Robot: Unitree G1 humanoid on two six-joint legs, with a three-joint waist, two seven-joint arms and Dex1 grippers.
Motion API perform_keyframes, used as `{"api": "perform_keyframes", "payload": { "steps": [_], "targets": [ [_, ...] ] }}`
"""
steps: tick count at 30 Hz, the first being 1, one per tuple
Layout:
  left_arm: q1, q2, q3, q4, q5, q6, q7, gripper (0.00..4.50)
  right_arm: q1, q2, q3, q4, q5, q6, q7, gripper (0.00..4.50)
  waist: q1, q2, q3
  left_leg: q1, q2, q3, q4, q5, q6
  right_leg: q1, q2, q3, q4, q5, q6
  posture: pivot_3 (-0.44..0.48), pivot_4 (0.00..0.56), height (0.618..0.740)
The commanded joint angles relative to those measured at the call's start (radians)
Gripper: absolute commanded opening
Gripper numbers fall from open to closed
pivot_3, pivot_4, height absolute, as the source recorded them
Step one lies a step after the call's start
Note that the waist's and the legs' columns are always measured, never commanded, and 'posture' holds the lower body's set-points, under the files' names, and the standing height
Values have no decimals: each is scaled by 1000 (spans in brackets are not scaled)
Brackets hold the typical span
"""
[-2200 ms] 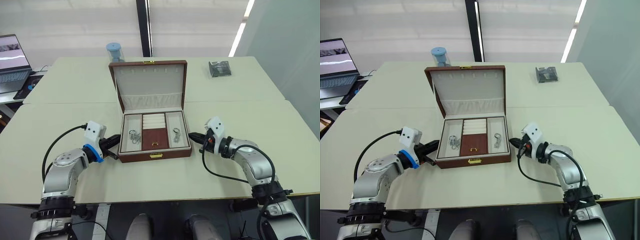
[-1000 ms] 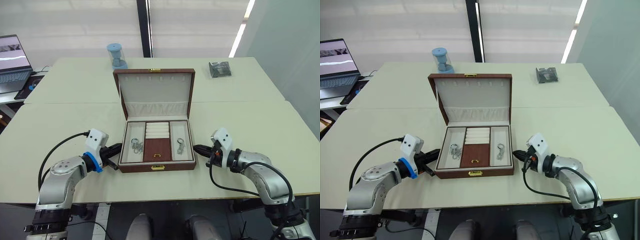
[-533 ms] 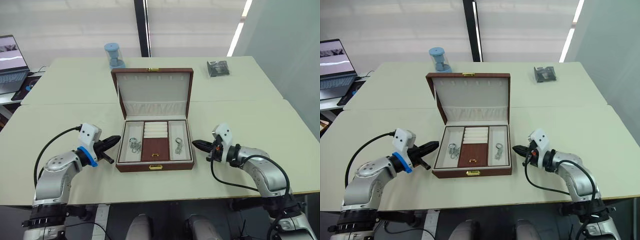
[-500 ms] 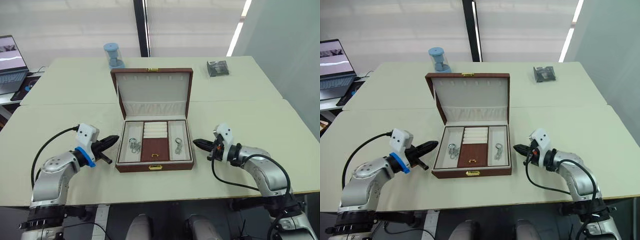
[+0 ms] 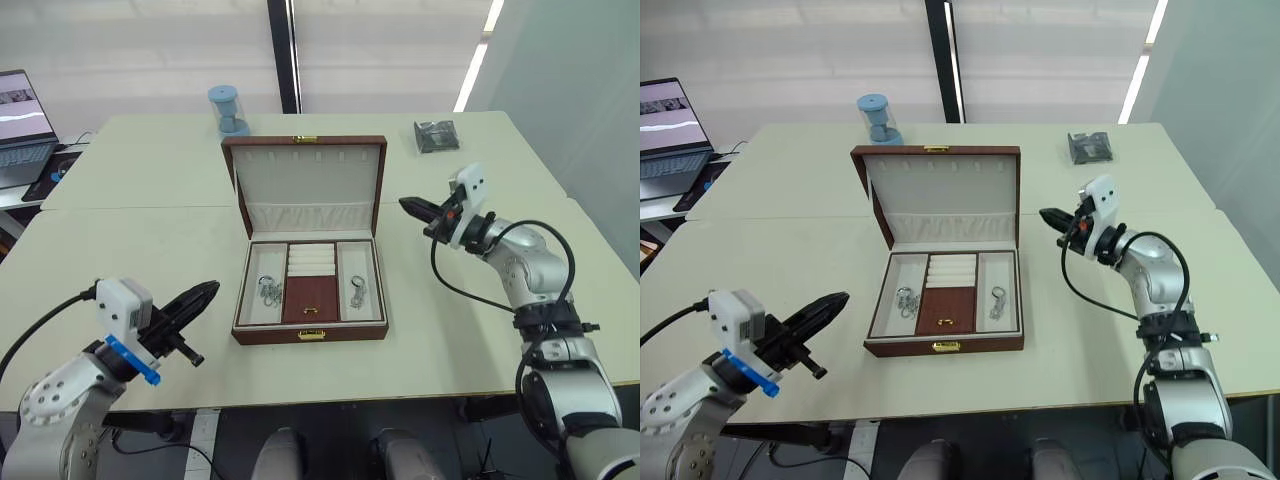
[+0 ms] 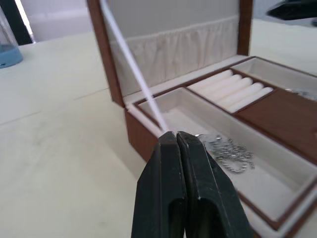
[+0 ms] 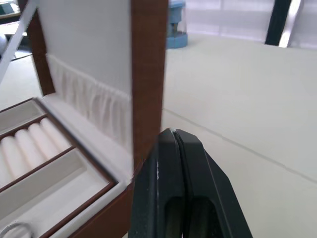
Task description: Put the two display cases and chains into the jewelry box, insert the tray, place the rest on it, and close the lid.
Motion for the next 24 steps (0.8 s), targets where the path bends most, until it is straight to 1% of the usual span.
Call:
{"api": "perform_keyframes", "payload": {
  "steps": [1, 5, 11, 18, 24],
  "targets": [
    [91, -50, 19, -136, -35, -50, 28, 8, -117, -22, -29, 180, -26, -117, 31, 0, 0, 0, 0, 0, 0, 0, 0, 0, 0, 0, 0, 0, 0, 0, 0, 0, 150, 740],
    [222, -119, 11, -237, -36, -108, 44, 8, -243, -23, -23, 385, -59, -213, 72, 0, 0, 0, 0, 0, 0, 0, 0, 0, 0, 0, 0, 0, 1, 0, 0, 0, 150, 740],
    [386, -186, 15, -345, -43, -188, 54, 8, -382, 9, -13, 599, -104, -313, 117, 0, -1, 1, 0, 0, 0, 1, 0, 0, 0, 0, 1, 1, 0, 0, 0, 0, 150, 740],
    [470, -218, -6, -459, -45, -189, 147, 8, -471, 54, -17, 732, -154, -380, 122, 0, -2, 1, 1, 0, 0, 1, 0, 0, 0, 0, 1, 1, 0, 0, -1, 0, 150, 740],
    [517, -229, -11, -496, -38, -200, 184, 8, -514, 82, -26, 781, -187, -399, 98, 0, -2, 2, 1, 0, 0, 2, 0, 0, 0, -1, 1, 2, 0, 0, -1, 0, 150, 740]
  ]
}}
